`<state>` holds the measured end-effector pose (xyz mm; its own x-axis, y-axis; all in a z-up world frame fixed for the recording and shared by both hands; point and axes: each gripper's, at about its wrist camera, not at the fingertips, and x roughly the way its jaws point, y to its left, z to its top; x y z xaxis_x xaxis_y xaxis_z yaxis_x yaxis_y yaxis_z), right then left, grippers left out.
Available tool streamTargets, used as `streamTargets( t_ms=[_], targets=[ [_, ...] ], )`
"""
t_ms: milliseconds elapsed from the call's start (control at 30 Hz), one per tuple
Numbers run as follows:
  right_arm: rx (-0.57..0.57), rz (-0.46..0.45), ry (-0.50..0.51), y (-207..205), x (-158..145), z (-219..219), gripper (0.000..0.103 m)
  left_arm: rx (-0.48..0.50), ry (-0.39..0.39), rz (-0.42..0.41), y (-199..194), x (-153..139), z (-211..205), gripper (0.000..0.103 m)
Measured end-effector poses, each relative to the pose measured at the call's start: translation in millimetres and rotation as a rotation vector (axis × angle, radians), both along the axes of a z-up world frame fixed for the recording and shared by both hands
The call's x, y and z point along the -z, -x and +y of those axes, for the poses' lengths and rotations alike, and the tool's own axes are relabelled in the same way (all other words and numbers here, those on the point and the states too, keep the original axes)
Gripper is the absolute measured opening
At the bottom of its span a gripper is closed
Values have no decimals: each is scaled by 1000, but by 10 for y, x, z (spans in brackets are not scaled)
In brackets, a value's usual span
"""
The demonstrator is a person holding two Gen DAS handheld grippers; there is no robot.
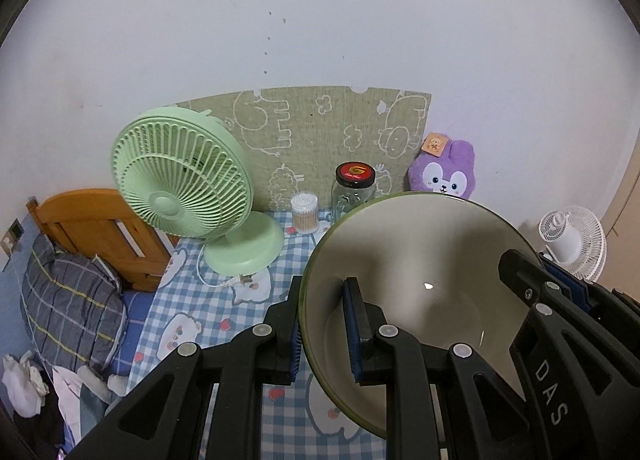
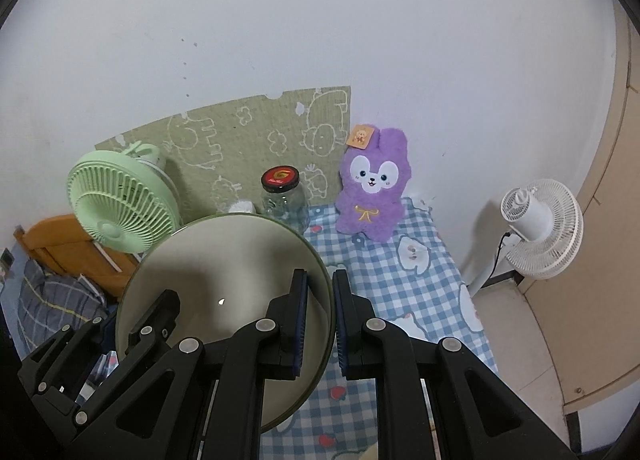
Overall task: Organize plates and bowls
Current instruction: 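Carry the held bowl with both grippers toward the nested bowls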
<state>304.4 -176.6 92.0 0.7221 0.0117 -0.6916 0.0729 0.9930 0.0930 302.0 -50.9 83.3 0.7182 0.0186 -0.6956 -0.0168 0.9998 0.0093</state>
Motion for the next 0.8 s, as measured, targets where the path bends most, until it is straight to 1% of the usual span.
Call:
streamTargets(
  t_ms=[167,367,567,800],
  targets=[
    [-18,-12,-1,233,-67,23,16,-14,-5,-17,250,-78,0,16],
    [-35,-8,-3,464,-57,39,16,-28,-13,-16,468,-87,15,16],
    [-53,-13,5,693,-11,86,16,-49,3,-13,724,-34,76,16],
    [-68,-3,-5,943,151,143,16,-66,1,-1,974,98,128,16]
  ],
)
